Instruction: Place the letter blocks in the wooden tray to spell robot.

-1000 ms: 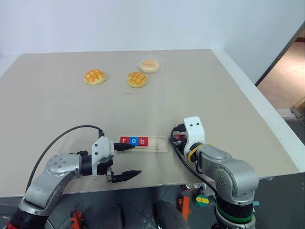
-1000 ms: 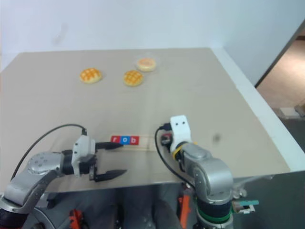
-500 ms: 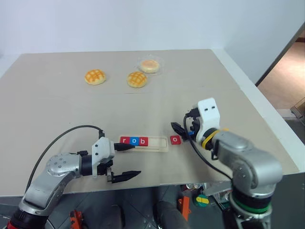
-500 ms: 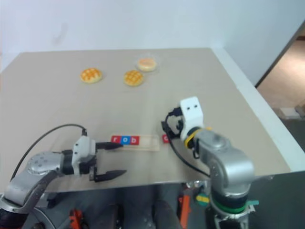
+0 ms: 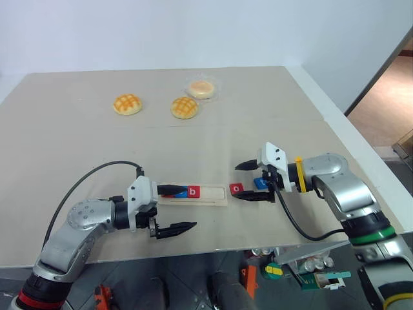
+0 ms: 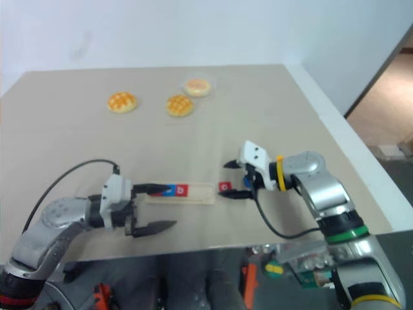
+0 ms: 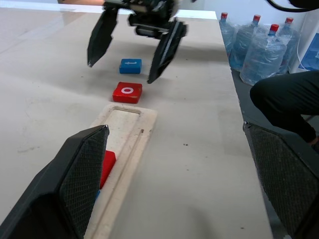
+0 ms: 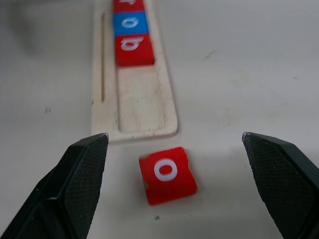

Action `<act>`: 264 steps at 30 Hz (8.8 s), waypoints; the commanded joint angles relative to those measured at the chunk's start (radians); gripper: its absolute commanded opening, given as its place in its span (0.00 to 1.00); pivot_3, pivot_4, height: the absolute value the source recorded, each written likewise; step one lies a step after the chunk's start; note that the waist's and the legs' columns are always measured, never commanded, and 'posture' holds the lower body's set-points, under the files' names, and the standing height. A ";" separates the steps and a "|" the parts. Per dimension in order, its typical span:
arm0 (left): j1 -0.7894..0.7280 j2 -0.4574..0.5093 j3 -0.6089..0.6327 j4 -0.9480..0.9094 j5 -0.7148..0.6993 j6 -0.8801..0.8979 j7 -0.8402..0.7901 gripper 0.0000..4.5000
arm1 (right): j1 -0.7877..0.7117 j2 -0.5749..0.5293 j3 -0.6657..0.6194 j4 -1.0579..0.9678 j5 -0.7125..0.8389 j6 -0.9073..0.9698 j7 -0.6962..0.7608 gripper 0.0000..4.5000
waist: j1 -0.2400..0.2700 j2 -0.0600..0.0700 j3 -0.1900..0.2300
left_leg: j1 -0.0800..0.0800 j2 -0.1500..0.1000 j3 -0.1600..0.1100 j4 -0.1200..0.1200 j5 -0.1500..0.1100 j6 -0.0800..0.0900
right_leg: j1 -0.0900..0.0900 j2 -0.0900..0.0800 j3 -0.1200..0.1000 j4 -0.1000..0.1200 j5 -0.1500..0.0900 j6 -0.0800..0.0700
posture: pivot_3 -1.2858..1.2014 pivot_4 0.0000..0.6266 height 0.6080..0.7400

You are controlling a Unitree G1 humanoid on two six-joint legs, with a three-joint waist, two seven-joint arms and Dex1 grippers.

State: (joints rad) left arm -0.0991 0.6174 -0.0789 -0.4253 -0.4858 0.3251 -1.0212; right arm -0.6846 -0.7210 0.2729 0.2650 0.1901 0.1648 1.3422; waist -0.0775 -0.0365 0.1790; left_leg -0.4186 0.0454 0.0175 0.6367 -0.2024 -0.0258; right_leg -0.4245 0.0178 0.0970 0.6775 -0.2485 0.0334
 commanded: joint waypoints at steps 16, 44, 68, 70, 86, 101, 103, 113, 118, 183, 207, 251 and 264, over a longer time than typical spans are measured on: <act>0.042 0.035 0.012 -0.059 0.010 -0.007 0.039 1.00 | 0.024 0.066 -0.023 0.094 -0.017 -0.061 0.049 0.94 | 0.002 0.000 0.000 | 0.002 0.000 0.000 0.001 0.000 -0.001 | 0.001 0.000 0.001 0.003 0.000 0.000 | 0.52 0.24 1.00; 0.023 0.018 0.010 -0.038 0.002 0.007 0.054 1.00 | 0.148 0.019 -0.048 -0.111 -0.014 0.256 -0.074 0.35 | 0.007 0.000 0.000 | 0.008 -0.001 0.000 0.001 0.000 -0.001 | 0.007 -0.001 0.001 0.003 0.000 0.000 | 0.52 0.24 1.00; 0.053 -0.057 0.061 -0.031 0.011 0.036 0.231 1.00 | 0.005 0.087 0.007 -0.302 0.011 0.391 -0.132 0.27 | 0.003 0.000 0.000 | 0.010 0.000 0.001 0.001 0.000 -0.001 | 0.008 0.001 0.002 0.003 0.000 0.000 | 0.52 0.24 1.00; 0.054 -0.060 0.063 -0.036 0.005 0.043 0.240 1.00 | 0.001 0.094 0.031 -0.304 0.003 0.390 -0.131 0.27 | 0.004 0.000 0.000 | 0.009 0.000 0.001 0.001 0.000 -0.001 | 0.007 0.000 0.002 0.003 0.000 0.000 | 0.52 0.24 1.00; 0.061 -0.059 0.057 -0.048 0.014 0.043 0.259 1.00 | -0.069 0.174 0.121 -0.171 -0.091 0.280 -0.130 0.27 | 0.003 0.000 0.000 | 0.009 0.000 0.001 0.000 0.000 -0.001 | 0.007 0.000 0.002 0.003 0.000 0.000 | 0.52 0.24 1.00; 0.075 -0.053 0.053 -0.069 0.014 0.052 0.273 1.00 | -0.089 0.222 0.129 -0.102 -0.120 0.269 -0.123 0.27 | 0.003 0.000 0.000 | 0.010 0.000 0.001 0.000 0.000 -0.001 | 0.007 0.000 0.002 0.003 0.000 -0.001 | 0.52 0.24 1.00; 0.078 -0.053 0.052 -0.069 0.016 0.049 0.272 1.00 | -0.088 0.221 0.130 -0.105 -0.115 0.286 -0.116 0.27 | 0.003 0.000 0.000 | 0.009 0.000 0.001 0.000 0.000 -0.001 | 0.007 0.000 0.002 0.003 0.000 -0.001 | 0.52 0.24 1.00; 0.083 -0.053 0.047 -0.063 0.026 0.041 0.268 1.00 | -0.080 0.224 0.135 -0.126 -0.106 0.320 -0.111 0.27 | 0.003 0.000 0.000 | 0.010 0.000 0.001 0.000 0.000 -0.001 | 0.007 0.000 0.002 0.003 0.000 -0.001 | 0.52 0.24 1.00; 0.084 -0.052 0.042 -0.058 0.034 0.036 0.260 1.00 | -0.079 0.226 0.134 -0.148 -0.091 0.370 -0.105 0.74 | 0.003 0.000 0.000 | 0.010 0.000 0.001 0.000 0.000 -0.001 | 0.007 0.000 0.002 0.003 0.000 -0.001 | 0.52 0.24 1.00; 0.011 -0.052 -0.038 -0.013 0.081 -0.040 0.108 1.00 | 0.466 0.567 -0.188 -1.009 -0.018 1.049 -1.264 0.27 | 0.000 -0.001 -0.001 | 0.003 0.000 0.000 0.000 0.001 -0.001 | 0.001 0.000 0.002 0.003 0.000 0.000 | 0.52 0.24 1.00; 0.025 -0.028 -0.036 -0.006 0.108 -0.051 0.089 1.00 | 0.309 0.379 -0.365 -0.930 0.018 1.010 -1.139 0.97 | 0.001 0.000 0.000 | 0.001 -0.001 0.000 0.001 0.001 -0.001 | 0.000 -0.002 0.001 0.002 -0.001 0.001 | 0.52 0.24 1.00; 0.034 -0.048 -0.024 -0.044 0.094 -0.058 0.153 1.00 | 0.023 0.035 -0.056 0.084 0.004 -0.037 0.076 0.97 | 0.002 0.000 0.000 | 0.003 -0.001 0.001 0.001 -0.001 0.002 | 0.002 -0.001 0.002 0.003 -0.001 0.000 | 0.52 0.24 1.00; 0.030 -0.041 -0.031 -0.038 0.109 -0.062 0.146 1.00 | 0.022 0.087 -0.060 0.142 -0.008 -0.027 0.035 0.92 | 0.002 0.000 0.000 | 0.004 -0.001 0.001 0.001 0.000 0.002 | 0.003 -0.001 0.002 0.003 0.000 0.000 | 0.52 0.24 1.00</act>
State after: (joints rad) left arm -0.0593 0.5691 -0.1194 -0.4289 -0.3727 0.2704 -0.8757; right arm -0.6583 -0.6399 0.2301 0.4099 0.1796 0.1304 1.3872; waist -0.0758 -0.0365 0.1788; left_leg -0.4143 0.0445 0.0184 0.6379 -0.2028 -0.0242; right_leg -0.4215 0.0171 0.0988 0.6808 -0.2488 0.0334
